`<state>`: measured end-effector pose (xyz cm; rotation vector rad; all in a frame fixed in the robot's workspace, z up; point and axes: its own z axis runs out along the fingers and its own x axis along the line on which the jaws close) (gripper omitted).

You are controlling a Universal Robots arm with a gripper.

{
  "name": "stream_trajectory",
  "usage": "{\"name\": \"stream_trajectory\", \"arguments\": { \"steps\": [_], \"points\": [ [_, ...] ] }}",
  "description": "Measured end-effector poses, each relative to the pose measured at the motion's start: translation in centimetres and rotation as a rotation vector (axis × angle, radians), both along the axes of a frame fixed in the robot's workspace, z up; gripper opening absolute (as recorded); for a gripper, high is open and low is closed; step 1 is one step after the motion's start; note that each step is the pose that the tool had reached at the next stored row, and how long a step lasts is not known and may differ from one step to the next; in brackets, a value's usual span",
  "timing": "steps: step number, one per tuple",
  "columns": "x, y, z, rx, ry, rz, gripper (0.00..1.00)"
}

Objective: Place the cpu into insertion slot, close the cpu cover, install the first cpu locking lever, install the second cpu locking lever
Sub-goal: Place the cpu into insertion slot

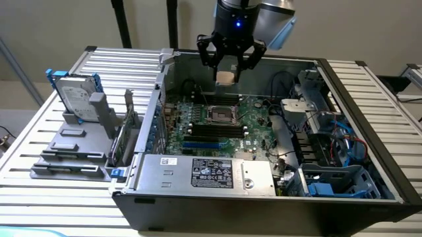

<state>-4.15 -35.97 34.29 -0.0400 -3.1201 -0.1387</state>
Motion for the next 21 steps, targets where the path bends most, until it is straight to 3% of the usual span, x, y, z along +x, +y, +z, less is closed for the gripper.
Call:
{"name": "stream_trajectory", "arguments": {
  "steps": [3, 6, 10, 21],
  "points": [
    [0.1, 0.90, -0.10, -0.0053, 0.0001, 0.000, 0.54],
    [0.4, 1.33, -0.27, -0.0129, 0.0001, -0.002, 0.54],
    [0.7, 1.36, -0.56, -0.0139, 0.0003, -0.042, 0.54],
    [0.7, 1.36, -1.36, -0.0138, 0.0017, -0.240, 0.54]
  ]
}}
